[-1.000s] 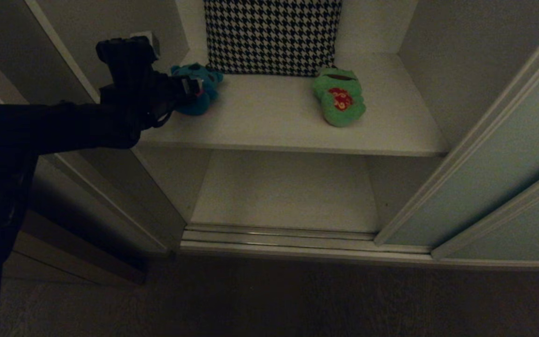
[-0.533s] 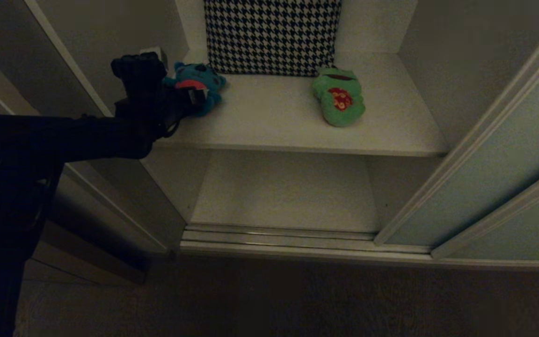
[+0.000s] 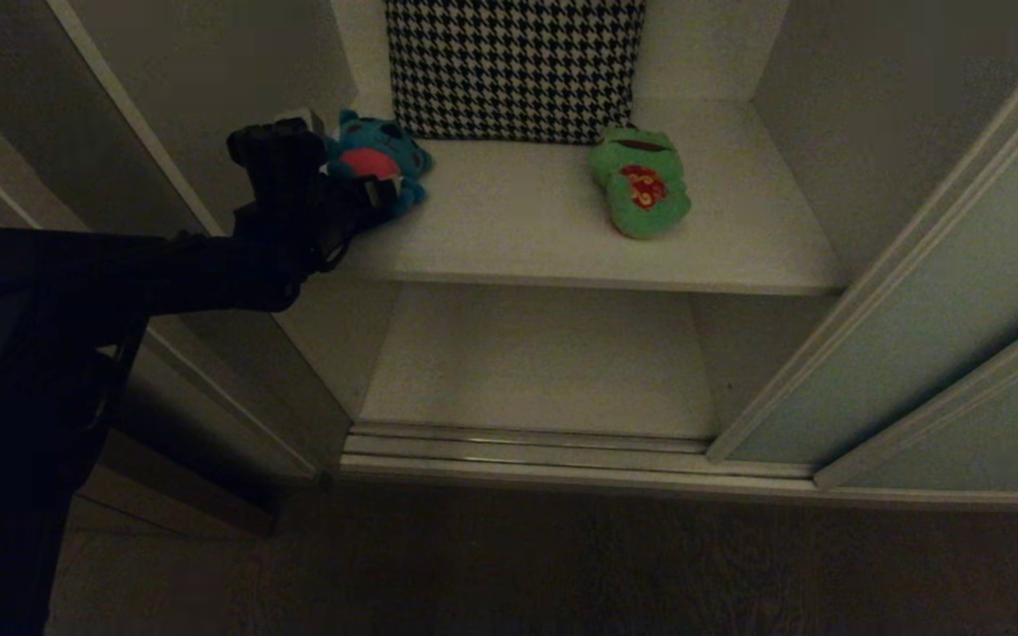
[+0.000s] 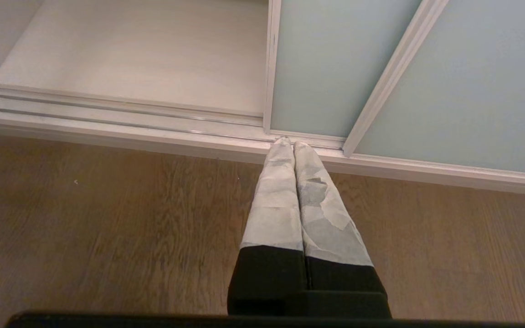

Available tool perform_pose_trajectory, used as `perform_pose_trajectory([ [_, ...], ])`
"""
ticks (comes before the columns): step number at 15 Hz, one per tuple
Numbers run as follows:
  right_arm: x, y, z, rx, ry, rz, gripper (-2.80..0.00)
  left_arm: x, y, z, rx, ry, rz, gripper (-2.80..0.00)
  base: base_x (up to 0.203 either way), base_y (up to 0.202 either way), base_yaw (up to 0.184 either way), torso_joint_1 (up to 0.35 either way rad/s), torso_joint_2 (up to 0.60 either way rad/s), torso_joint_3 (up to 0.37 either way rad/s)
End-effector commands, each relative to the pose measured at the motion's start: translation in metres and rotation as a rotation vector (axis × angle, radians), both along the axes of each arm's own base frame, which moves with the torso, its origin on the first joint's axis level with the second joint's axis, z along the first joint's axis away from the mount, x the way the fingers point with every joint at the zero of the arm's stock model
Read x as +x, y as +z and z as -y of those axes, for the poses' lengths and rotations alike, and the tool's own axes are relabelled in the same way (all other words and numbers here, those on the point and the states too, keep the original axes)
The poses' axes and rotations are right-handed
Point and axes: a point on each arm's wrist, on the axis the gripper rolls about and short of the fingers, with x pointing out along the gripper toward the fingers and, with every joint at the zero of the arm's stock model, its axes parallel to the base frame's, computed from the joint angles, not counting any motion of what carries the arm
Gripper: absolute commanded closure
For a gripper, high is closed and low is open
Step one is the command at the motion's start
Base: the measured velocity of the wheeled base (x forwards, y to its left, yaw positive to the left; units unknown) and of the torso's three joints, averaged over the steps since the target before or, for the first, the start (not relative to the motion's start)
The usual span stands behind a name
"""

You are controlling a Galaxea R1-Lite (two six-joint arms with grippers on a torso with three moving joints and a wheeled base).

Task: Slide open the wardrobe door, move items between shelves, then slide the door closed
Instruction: Place the blue doll on the lower shelf

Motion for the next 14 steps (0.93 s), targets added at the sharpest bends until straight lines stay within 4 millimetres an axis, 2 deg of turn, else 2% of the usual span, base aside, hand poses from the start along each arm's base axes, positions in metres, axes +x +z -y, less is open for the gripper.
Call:
perform_pose_trajectory([
  [1,0.000,0.000,0.000,0.000,0.000,-0.002,0.00,0.000,0.001,0.000,-0.003,-0.004,0.007,-2.80,0.000,0.000,0.000,0.000,0.00,0.000],
  [2,0.000,0.000,0.000,0.000,-0.001,-0.001,0.00,0.000,0.001,0.000,-0.003,-0.004,0.007,0.00,0.000,0.000,0.000,0.000,0.00,0.000],
  [6,0.000,0.000,0.000,0.000,-0.001,0.001,0.00,0.002,-0.005,0.006,-0.006,-0.072,-0.012,0.00,0.000,0.000,0.000,0.000,0.00,0.000],
  [10,0.000,0.000,0.000,0.000,-0.001,-0.001,0.00,-0.001,-0.001,0.011,-0.008,-0.084,0.004,0.00,0.000,0.000,0.000,0.000,0.00,0.000],
  [13,0.000,0.000,0.000,0.000,0.001,-0.001,0.00,-0.009,0.014,0.010,-0.016,-0.083,0.036,0.00,0.000,0.000,0.000,0.000,0.00,0.000],
  [14,0.000,0.000,0.000,0.000,-0.001,0.001,0.00,-0.020,0.033,0.008,-0.023,-0.085,0.074,0.00,0.000,0.000,0.000,0.000,0.00,0.000],
])
